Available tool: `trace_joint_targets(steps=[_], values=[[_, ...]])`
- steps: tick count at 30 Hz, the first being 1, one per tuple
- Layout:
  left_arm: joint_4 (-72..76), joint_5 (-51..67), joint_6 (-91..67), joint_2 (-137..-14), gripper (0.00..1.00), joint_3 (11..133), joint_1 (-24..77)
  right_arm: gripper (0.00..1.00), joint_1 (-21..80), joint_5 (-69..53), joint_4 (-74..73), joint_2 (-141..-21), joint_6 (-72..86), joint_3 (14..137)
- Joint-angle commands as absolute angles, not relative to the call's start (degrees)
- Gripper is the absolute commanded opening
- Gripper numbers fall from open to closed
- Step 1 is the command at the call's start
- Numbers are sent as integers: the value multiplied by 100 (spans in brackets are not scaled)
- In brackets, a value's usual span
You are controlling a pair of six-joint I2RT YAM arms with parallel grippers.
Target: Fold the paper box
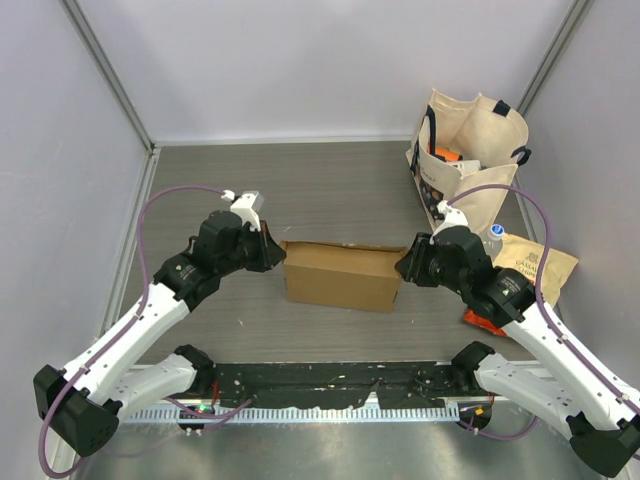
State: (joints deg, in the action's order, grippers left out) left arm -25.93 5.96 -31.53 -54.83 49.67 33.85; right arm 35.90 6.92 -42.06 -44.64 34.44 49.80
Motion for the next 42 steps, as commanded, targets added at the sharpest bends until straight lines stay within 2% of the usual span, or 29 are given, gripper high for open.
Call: trace_joint_targets(steps=[1, 3, 9, 12, 15, 20, 23, 30, 33, 38, 40, 42], values=[[-2531, 607, -3217, -5484, 0, 4904, 3454, 33, 3604, 720, -3859, -4438, 3410, 5115], [-2523, 607, -3208, -5476, 0, 4904, 3463, 33, 3604, 756, -3858, -4465, 3358, 5150], [-2531, 589, -3234, -5467, 0, 4896, 3480, 24, 3595, 563, -3797, -4518, 3550, 5037], [-2531, 563, -3261, -5449, 0, 4852, 3498, 13, 3604, 405, -3657, -4325, 3980, 4739], [-2514, 527, -3304, -5414, 0, 4781, 3524, 10, 3604, 527, -3516, -4035, 4525, 4265], [-2443, 475, -3410, -5300, 0, 4650, 3560, 13, 3604, 755, -3734, -4078, 4528, 4043], [-2452, 439, -3419, -5274, 0, 4632, 3586, 19, 3604, 1002, -3981, -4166, 4072, 4499], [-2461, 360, -3437, -5256, 0, 4614, 3621, 41, 3603, 1090, -4491, -4658, 3061, 5658], [-2452, 334, -3437, -5238, 0, 4623, 3639, 44, 3604, 1177, -4693, -4930, 2787, 5975], [-2461, 273, -3437, -5194, 0, 4614, 3656, 41, 3603, 1116, -4694, -5229, 2540, 6196], [-2461, 246, -3436, -5177, 0, 4588, 3656, 37, 3604, 1160, -4685, -5265, 2514, 6231], [-2443, 202, -3454, -5159, 0, 4544, 3656, 28, 3604, 1186, -4606, -5273, 2505, 6232]])
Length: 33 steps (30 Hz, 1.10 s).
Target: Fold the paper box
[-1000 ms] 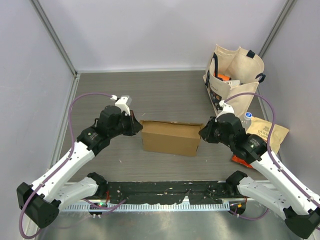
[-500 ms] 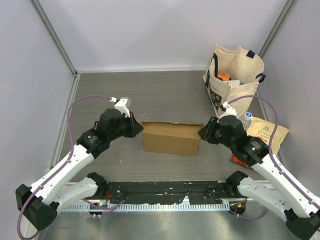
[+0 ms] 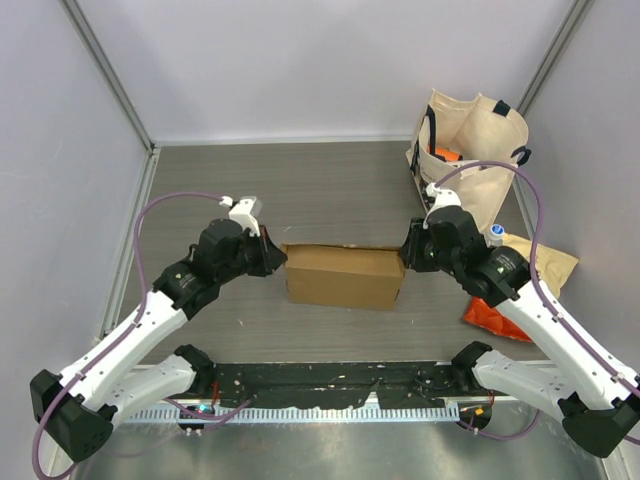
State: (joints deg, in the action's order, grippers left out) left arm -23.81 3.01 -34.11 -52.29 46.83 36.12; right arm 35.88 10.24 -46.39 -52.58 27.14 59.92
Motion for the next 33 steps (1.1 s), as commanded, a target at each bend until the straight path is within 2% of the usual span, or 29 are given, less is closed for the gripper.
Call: trace_joint_targets(steps=[1, 2, 5, 13, 20, 21, 24, 25, 27, 28, 31, 33], values=[[-2409, 193, -3463, -5150, 0, 4527, 3665, 25, 3604, 1178, -4553, -5273, 2566, 6197], [-2400, 167, -3472, -5124, 0, 4509, 3674, 17, 3604, 1091, -4492, -5256, 2601, 6074], [-2338, 44, -3515, -4967, 0, 4404, 3752, 1, 3603, 932, -4176, -5089, 2881, 5619], [-1873, -834, -3832, -4377, 0, 3718, 4122, 1, 3621, 1020, -3639, -4263, 3199, 4597], [-1863, -756, -3929, -4570, 2, 3709, 4201, 1, 3621, 905, -3595, -4227, 3156, 4482], [-1881, -730, -3946, -4579, 4, 3787, 4201, 1, 3621, 914, -3595, -4262, 3129, 4535], [-2074, -651, -3990, -4632, 21, 4024, 4201, 1, 3612, 932, -3586, -4385, 2945, 4719], [-2240, -616, -3999, -4641, 33, 4112, 4201, 1, 3621, 932, -3551, -4412, 2883, 4755], [-2503, -537, -3990, -4684, 42, 4472, 4192, 1, 3612, 923, -3455, -4473, 2743, 4764], [-2731, -519, -3929, -4685, 50, 4578, 4184, 1, 3621, 923, -3324, -4491, 2690, 4755], [-3031, -553, -3736, -4527, 60, 4956, 4192, 1, 3621, 967, -3042, -4552, 2497, 4711], [-3233, -632, -3622, -4439, 62, 5281, 4184, 1, 3621, 967, -2936, -4597, 2382, 4676]])
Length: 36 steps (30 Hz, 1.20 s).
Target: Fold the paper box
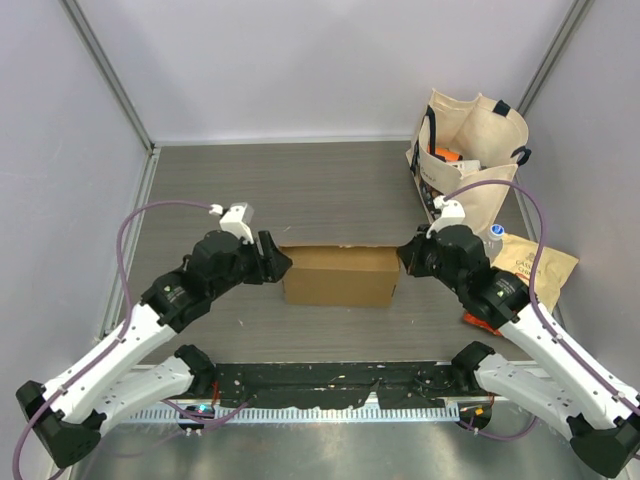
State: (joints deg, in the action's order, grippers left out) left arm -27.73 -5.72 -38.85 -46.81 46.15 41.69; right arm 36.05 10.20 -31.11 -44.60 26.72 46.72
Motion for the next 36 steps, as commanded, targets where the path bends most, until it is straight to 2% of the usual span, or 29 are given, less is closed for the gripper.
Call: trace_joint_targets(steps=[1, 4, 8, 11, 13, 15, 17, 20, 30, 36], values=[[-3313, -720, -3534, -4438, 65, 5421, 4175, 1, 3621, 941, -2796, -4649, 2338, 4667], [-3454, -686, -3384, -4544, 68, 5958, 4114, 1, 3621, 835, -2463, -4702, 2233, 4606], [-3069, -161, -3208, -4991, 66, 6581, 4017, 1, 3621, 721, -2250, -4965, 2004, 4702], [-2445, 891, -3287, -5825, 56, 6959, 3964, 1, 3621, 694, -2145, -4992, 1855, 4720], [-1979, 1430, -3401, -6534, 45, 7066, 3964, 1, 3621, 703, -2057, -4992, 1785, 4711], [-1567, 1783, -3541, -6880, 39, 7075, 3973, 2, 3621, 677, -1987, -4984, 1767, 4693], [-1232, 1811, -3647, -7161, 35, 6857, 3999, 1, 3621, 659, -1855, -4992, 1714, 4641], [-774, 1837, -3753, -7347, 33, 6575, 4078, 1, 3612, 650, -1723, -5018, 1679, 4605], [130, 1389, -4008, -7111, 30, 5257, 4341, 2, 3621, 861, -1732, -4940, 2047, 4368], [869, 652, -4087, -6847, 31, 4360, 4727, 2, 3621, 897, -1556, -4843, 2487, 3912]])
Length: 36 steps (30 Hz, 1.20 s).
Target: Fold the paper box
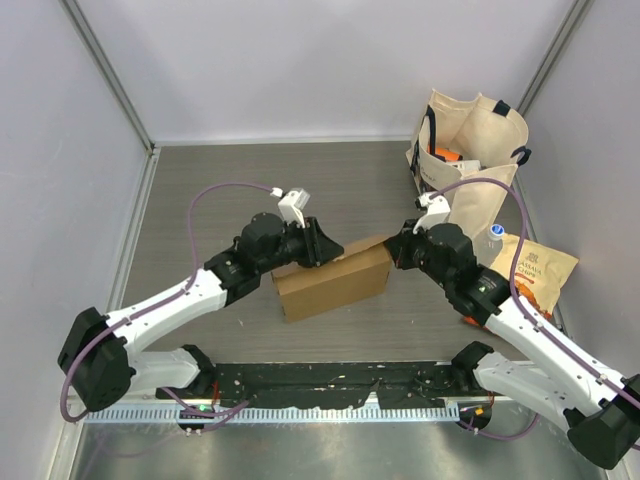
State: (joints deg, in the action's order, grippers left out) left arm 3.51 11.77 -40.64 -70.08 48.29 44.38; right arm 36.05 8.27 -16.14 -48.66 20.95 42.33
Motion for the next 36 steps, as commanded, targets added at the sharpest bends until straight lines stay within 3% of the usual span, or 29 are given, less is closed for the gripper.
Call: trace_joint_targets(steps=[1, 5, 11, 12, 15, 20, 23, 26, 32, 36], values=[[914, 555, -4052, -6812, 31, 4229, 4781, 2, 3630, 914, -1556, -4851, 2574, 3842], [1046, -138, -3789, -6759, 32, 3973, 5053, 10, 3621, 984, -2099, -4957, 2681, 4025], [1038, -316, -3656, -6899, 33, 3823, 5089, 41, 3612, 1028, -3610, -4940, 2331, 4771], [1002, -334, -3604, -6926, 33, 3849, 5089, 50, 3612, 1020, -4021, -4913, 2277, 4886], [949, -325, -3542, -6970, 34, 3885, 5089, 62, 3612, 625, -4410, -4685, 2293, 5334], [791, -369, -3445, -6996, 36, 3972, 5089, 67, 3612, 703, -4799, -4667, 2469, 6388], [773, -378, -3393, -7031, 38, 3990, 5089, 77, 3604, 843, -4405, -4999, 2575, 6723], [730, -369, -3366, -7075, 41, 4008, 5089, 79, 3595, 923, -3783, -5430, 2488, 6838], [791, -404, -3261, -7058, 44, 3973, 5089, 80, 3595, 703, -1289, -5124, 2224, 5012], [739, -352, -3147, -7005, 47, 4008, 5089, 79, 3586, 870, -809, -4739, 2373, 4028]])
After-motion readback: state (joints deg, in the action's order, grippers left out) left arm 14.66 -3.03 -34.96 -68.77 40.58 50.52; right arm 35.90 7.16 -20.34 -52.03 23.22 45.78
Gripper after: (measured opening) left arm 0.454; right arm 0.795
